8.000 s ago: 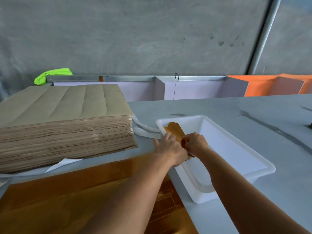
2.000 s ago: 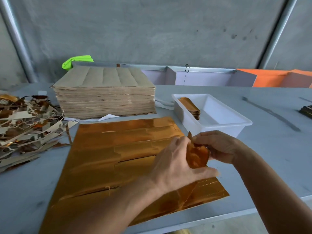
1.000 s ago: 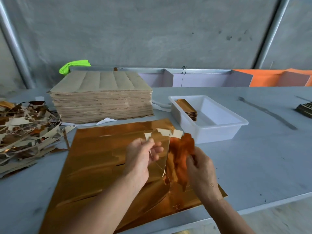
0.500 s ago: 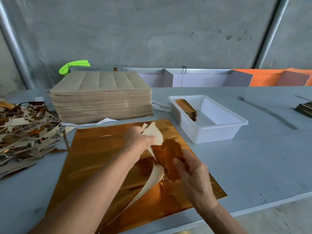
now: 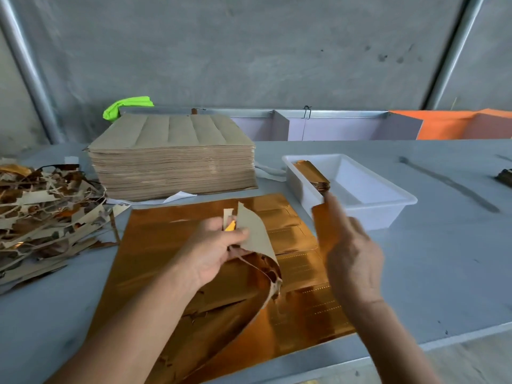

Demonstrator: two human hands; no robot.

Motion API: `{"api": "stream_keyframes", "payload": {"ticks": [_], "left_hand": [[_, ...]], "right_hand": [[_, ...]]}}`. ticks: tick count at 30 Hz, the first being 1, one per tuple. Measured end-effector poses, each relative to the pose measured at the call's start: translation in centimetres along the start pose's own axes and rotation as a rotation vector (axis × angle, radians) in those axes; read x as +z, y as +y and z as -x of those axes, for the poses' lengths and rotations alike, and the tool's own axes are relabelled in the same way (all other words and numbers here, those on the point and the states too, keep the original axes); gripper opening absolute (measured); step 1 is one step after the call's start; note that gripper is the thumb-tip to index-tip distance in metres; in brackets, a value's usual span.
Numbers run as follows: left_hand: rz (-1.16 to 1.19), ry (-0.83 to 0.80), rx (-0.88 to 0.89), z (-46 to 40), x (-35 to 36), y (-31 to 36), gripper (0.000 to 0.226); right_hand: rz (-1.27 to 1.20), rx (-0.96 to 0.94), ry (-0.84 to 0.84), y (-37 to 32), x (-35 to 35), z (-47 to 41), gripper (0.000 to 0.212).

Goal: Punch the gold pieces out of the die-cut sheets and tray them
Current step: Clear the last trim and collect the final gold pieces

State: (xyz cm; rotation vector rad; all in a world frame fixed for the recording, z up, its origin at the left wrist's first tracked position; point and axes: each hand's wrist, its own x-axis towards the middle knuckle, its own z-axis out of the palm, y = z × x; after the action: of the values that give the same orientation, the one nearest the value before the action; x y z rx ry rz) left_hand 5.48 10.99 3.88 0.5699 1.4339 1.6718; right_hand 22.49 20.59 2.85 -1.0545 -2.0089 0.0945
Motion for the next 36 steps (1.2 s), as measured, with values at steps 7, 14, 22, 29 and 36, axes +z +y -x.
{"api": "stream_keyframes", "payload": {"ticks": [7,14,22,29,36], "left_hand": [[0.015,0.052,-0.034,0.2,2.6,-2.0,0.016],[0.018,0.103,-0.014,0.2,2.6,-1.9,0.01],[-0.044,-0.037,0.077,0.3,3.6,-1.5,0.012],[-0.083,0.218,0.114,0.0,0.5,-1.5,0.022],[-0.776,0.579,0.302,-1.8,-5.5,-2.5,0.027]], "right_hand": [[-0.402,-0.075,-0.117,-0.3,2.9,2.7,0.08],[-0.57,0.267,-0.117,1.0,3.1,2.5,0.03],[-0.383,-0.041,-0.224,-0.5,2.6,3.0,0.04],[-0.644,0.712,-0.094,3.0,3.2,1.4,0.023],[-0.83,1.151,0.069,6.5,2.4,0.7,0.023]]}}
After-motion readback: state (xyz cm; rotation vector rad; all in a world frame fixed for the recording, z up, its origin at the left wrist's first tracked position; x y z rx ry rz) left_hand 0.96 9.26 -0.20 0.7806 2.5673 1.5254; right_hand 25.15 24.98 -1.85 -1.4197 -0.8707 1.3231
